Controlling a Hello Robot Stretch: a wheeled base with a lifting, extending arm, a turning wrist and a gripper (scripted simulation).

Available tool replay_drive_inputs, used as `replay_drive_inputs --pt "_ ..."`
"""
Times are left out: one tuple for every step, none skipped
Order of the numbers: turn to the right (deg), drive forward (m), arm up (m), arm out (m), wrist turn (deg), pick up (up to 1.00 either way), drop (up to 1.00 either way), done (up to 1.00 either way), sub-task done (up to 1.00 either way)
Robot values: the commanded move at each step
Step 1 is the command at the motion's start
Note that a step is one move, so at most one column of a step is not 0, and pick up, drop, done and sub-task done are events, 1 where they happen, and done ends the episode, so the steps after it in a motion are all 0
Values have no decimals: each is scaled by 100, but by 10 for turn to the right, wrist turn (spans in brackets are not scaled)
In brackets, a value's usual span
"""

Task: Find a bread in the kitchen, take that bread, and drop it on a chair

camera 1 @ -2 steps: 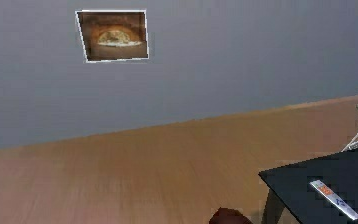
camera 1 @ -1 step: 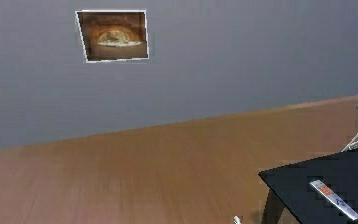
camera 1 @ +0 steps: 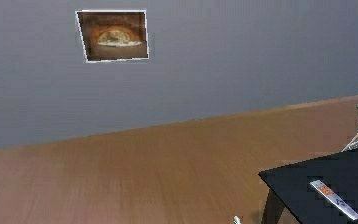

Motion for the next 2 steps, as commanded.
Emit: replay_drive_inputs --pt "0 0 -38 0 0 0 0 0 0" --pt "0 0 -32 0 0 0 0 0 0"
